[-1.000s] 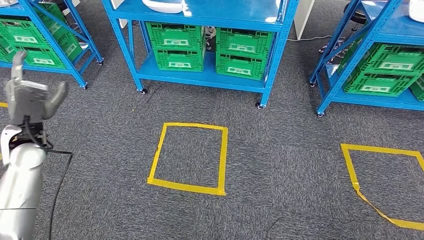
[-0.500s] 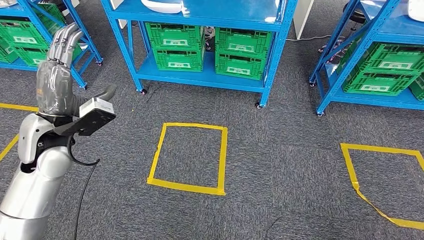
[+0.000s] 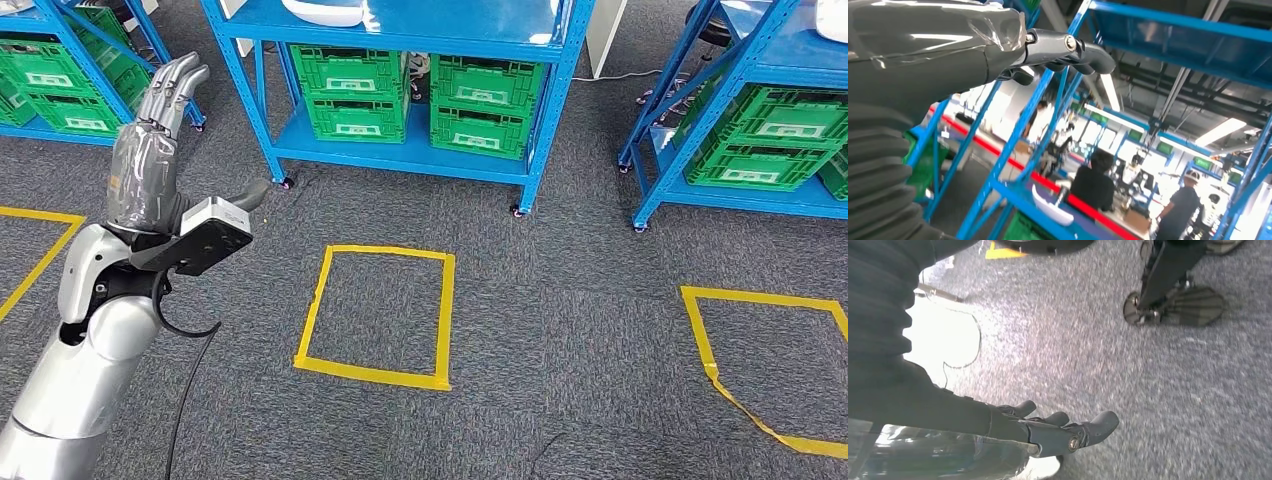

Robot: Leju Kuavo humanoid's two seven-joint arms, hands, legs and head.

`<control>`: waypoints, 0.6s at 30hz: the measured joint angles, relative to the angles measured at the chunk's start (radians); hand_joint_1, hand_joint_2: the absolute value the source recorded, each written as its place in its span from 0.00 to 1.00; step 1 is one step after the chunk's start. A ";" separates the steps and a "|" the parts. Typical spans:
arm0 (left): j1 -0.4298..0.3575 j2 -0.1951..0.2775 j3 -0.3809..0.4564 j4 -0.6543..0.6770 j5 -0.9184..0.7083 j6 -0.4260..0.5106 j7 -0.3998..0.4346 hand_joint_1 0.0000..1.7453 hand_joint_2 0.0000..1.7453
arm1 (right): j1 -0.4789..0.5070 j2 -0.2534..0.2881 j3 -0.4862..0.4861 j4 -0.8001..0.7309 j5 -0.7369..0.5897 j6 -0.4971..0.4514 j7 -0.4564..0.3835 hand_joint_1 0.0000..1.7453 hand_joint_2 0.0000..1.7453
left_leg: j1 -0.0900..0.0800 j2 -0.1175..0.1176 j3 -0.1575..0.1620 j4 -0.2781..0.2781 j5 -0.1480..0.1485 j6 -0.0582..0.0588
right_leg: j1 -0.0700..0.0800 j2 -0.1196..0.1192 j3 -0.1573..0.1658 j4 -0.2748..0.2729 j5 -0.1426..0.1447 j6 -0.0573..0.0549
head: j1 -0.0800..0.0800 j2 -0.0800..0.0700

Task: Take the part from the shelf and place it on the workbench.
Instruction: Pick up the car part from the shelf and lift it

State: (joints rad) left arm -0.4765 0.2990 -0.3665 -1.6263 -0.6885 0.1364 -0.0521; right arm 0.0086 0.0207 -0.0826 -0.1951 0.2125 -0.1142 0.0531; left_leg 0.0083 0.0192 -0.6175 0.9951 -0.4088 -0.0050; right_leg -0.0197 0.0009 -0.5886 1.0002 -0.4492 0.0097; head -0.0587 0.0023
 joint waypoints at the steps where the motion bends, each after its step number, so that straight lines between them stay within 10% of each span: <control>1: 0.000 -0.001 0.002 0.001 0.016 -0.005 0.004 0.00 0.00 | -0.003 -0.007 0.000 0.000 0.000 0.000 0.001 0.00 1.00 | 0.000 0.000 0.000 0.000 0.000 0.000 | 0.000 0.000 0.000 0.000 0.000 0.000 | 0.000 0.000; 18: -0.064 -0.036 0.019 0.029 0.080 -0.060 0.037 0.00 0.00 | -0.023 -0.009 0.002 -0.004 -0.027 0.018 0.008 0.00 1.00 | 0.000 0.000 0.000 0.000 0.000 0.000 | 0.001 0.000 0.000 0.000 0.000 0.000 | 0.000 0.000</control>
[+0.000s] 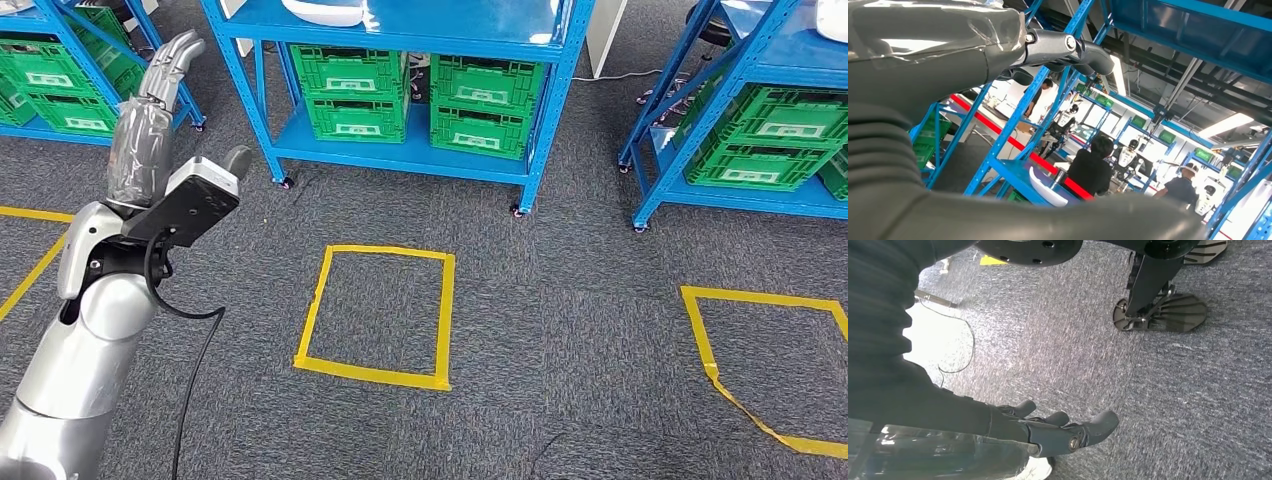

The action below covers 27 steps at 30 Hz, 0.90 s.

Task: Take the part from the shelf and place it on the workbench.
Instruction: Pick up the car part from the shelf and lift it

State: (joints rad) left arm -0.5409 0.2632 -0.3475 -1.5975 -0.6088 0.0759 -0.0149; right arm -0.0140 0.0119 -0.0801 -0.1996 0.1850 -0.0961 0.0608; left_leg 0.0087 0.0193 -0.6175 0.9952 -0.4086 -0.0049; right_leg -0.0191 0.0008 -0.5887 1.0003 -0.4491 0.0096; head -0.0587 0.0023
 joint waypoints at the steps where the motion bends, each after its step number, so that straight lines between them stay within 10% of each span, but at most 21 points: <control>1: -0.001 -0.001 0.000 0.001 0.000 0.000 0.000 0.00 0.00 | 0.000 0.001 0.000 0.000 0.000 0.000 0.000 0.00 1.00 | 0.000 0.000 0.000 0.000 0.000 0.000 | 0.000 0.000 0.000 0.000 0.000 0.000 | 0.000 0.000; 27: 0.041 -0.004 0.040 0.008 0.051 0.010 0.014 0.00 0.00 | 0.002 0.022 0.002 -0.001 -0.009 -0.007 0.007 0.00 1.00 | -0.007 -0.001 -0.004 0.008 -0.006 0.012 | -0.010 0.000 0.000 -0.001 0.003 0.010 | 0.000 0.000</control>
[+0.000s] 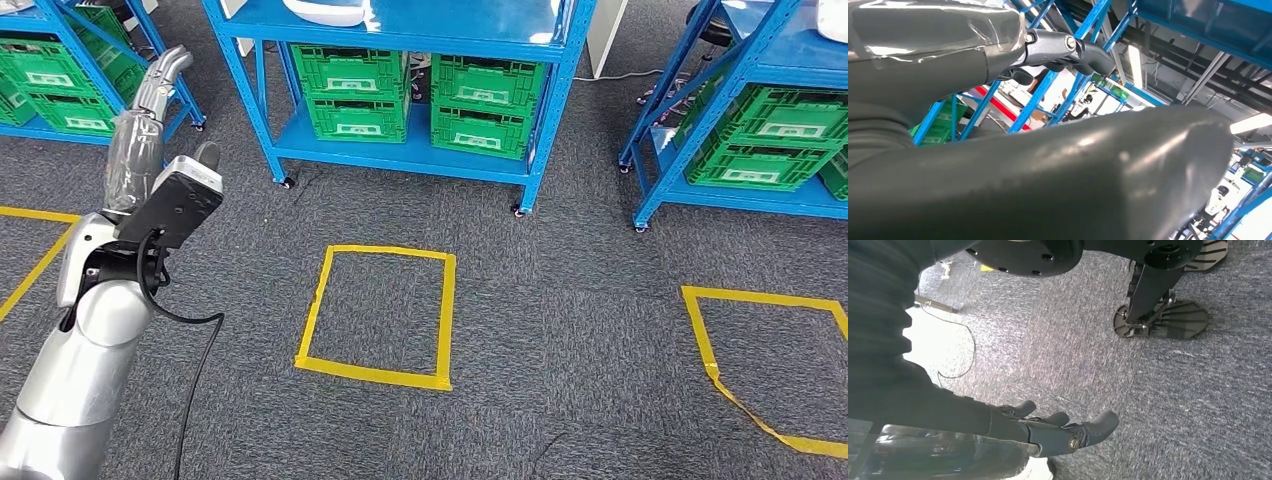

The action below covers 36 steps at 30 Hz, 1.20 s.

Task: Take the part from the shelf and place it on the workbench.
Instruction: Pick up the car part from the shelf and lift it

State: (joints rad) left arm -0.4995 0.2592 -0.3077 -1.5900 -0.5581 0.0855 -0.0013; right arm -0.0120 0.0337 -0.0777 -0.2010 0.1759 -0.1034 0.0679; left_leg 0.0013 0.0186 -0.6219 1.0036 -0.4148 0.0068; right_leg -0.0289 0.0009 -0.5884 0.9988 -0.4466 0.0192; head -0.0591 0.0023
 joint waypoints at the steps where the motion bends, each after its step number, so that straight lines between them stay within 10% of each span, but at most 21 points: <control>1: 0.000 0.000 0.001 0.000 0.000 0.000 0.000 0.00 0.00 | 0.000 0.001 0.001 0.000 0.000 0.000 0.001 0.00 1.00 | -0.001 0.000 -0.001 0.001 -0.001 0.003 | -0.001 0.000 0.001 -0.002 0.000 0.003 | 0.000 0.000; 5: -0.004 0.000 0.003 -0.005 0.000 -0.001 0.002 0.00 0.00 | -0.001 0.002 0.003 0.000 0.000 0.000 0.001 0.00 1.00 | 0.004 0.003 0.019 -0.036 0.016 0.027 | 0.003 -0.001 -0.022 0.045 -0.027 0.007 | 0.002 0.000; 9: 0.001 -0.001 0.002 -0.005 0.001 -0.004 0.004 0.00 0.00 | 0.002 0.001 0.005 0.000 0.000 0.000 0.001 0.00 1.00 | 0.004 0.004 0.019 -0.043 0.021 0.032 | 0.003 -0.001 -0.135 0.276 -0.118 -0.003 | 0.004 0.000; 13: 0.001 -0.001 0.000 -0.003 0.002 -0.007 0.004 0.00 0.00 | 0.003 -0.002 0.008 0.000 -0.004 -0.001 0.002 0.00 1.00 | 0.005 0.004 0.014 -0.027 0.012 0.015 | -0.006 -0.008 -0.039 0.090 -0.043 0.029 | 0.005 0.000; 19: -0.006 0.007 -0.005 -0.002 0.010 -0.007 0.005 0.00 0.00 | 0.004 0.000 0.010 0.000 -0.008 -0.002 0.002 0.00 1.00 | 0.014 0.007 0.000 0.009 -0.012 -0.022 | -0.001 -0.001 0.005 0.014 -0.019 -0.015 | 0.002 0.000; 23: -0.005 0.012 -0.006 -0.002 0.010 -0.006 0.005 0.00 0.00 | 0.004 0.001 0.010 0.000 -0.009 -0.003 0.002 0.00 1.00 | 0.018 -0.009 -0.109 0.232 -0.113 -0.036 | 0.001 0.009 0.014 0.014 -0.024 -0.028 | 0.001 0.000; 25: -0.004 0.014 -0.006 0.000 0.010 -0.006 0.005 0.00 0.00 | 0.005 0.001 0.011 0.000 -0.009 -0.003 0.002 0.00 1.00 | 0.018 -0.010 -0.147 0.287 -0.112 -0.033 | 0.007 0.015 0.018 0.014 -0.027 -0.033 | 0.000 0.000; 29: -0.009 0.018 -0.006 0.000 0.011 -0.005 0.006 0.00 0.00 | 0.003 0.004 0.012 0.000 -0.009 -0.004 0.002 0.00 1.00 | 0.006 -0.019 -0.041 0.058 0.003 0.008 | 0.017 0.026 0.033 0.012 -0.037 -0.036 | 0.004 0.000; 36: -0.022 0.024 -0.006 -0.005 0.013 0.001 0.007 0.00 0.00 | 0.000 0.010 0.014 -0.002 -0.008 -0.006 0.004 0.00 1.00 | 0.002 -0.014 0.047 -0.068 0.018 0.036 | 0.016 0.017 0.010 0.062 -0.070 -0.021 | 0.007 0.000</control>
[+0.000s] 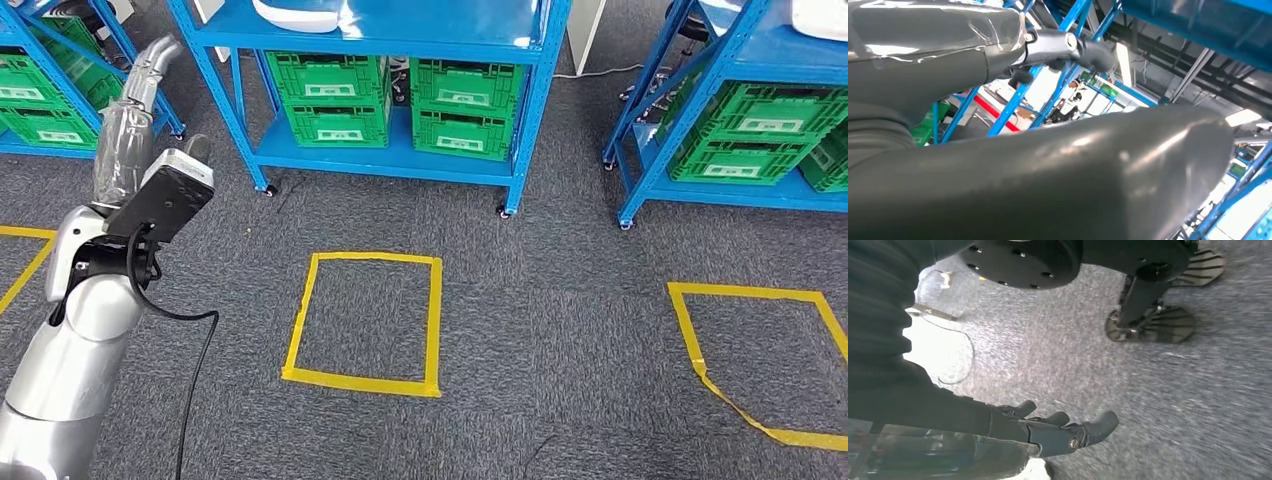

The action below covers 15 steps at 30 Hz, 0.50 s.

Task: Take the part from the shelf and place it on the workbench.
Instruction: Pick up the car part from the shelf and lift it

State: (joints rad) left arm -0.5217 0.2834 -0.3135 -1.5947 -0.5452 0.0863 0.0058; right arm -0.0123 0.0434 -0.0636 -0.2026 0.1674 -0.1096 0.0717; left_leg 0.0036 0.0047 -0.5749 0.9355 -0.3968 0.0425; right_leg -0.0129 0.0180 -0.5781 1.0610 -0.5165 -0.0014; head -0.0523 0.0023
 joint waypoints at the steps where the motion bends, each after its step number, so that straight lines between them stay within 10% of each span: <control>1: 0.000 -0.001 -0.001 0.000 0.000 0.001 0.000 0.00 0.00 | -0.001 -0.002 0.000 0.000 0.000 0.000 0.000 0.00 1.00 | -0.001 0.001 0.006 -0.005 -0.001 0.001 | -0.002 -0.003 -0.036 0.065 -0.021 -0.002 | 0.002 0.000; 4: 0.008 -0.003 -0.004 0.000 0.000 0.001 0.002 0.00 0.00 | 0.002 -0.009 0.003 0.000 0.000 0.000 0.000 0.00 1.00 | 0.000 -0.001 0.011 -0.002 -0.011 -0.005 | -0.011 -0.005 -0.139 0.206 -0.045 0.013 | 0.003 0.000; 8: 0.013 -0.004 -0.005 0.000 0.000 0.001 0.002 0.00 0.00 | 0.004 -0.014 0.004 0.000 0.000 0.000 0.000 0.00 1.00 | 0.007 -0.003 0.015 0.036 -0.048 -0.032 | -0.027 -0.019 -0.066 -0.005 0.072 0.056 | 0.005 0.000; 15: 0.017 -0.003 -0.002 -0.002 0.001 0.005 0.005 0.00 0.00 | 0.005 -0.013 0.005 0.000 -0.005 0.000 0.002 0.00 1.00 | 0.014 -0.001 -0.022 0.132 -0.113 -0.063 | -0.025 -0.012 -0.030 -0.040 0.066 0.002 | 0.003 0.000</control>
State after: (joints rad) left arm -0.5048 0.2801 -0.3152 -1.5962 -0.5444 0.0917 0.0110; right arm -0.0074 0.0305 -0.0587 -0.2029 0.1627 -0.1098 0.0732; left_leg 0.0179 0.0036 -0.5968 1.0670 -0.5093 -0.0204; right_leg -0.0380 0.0063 -0.6085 1.0210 -0.4501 0.0004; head -0.0488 0.0023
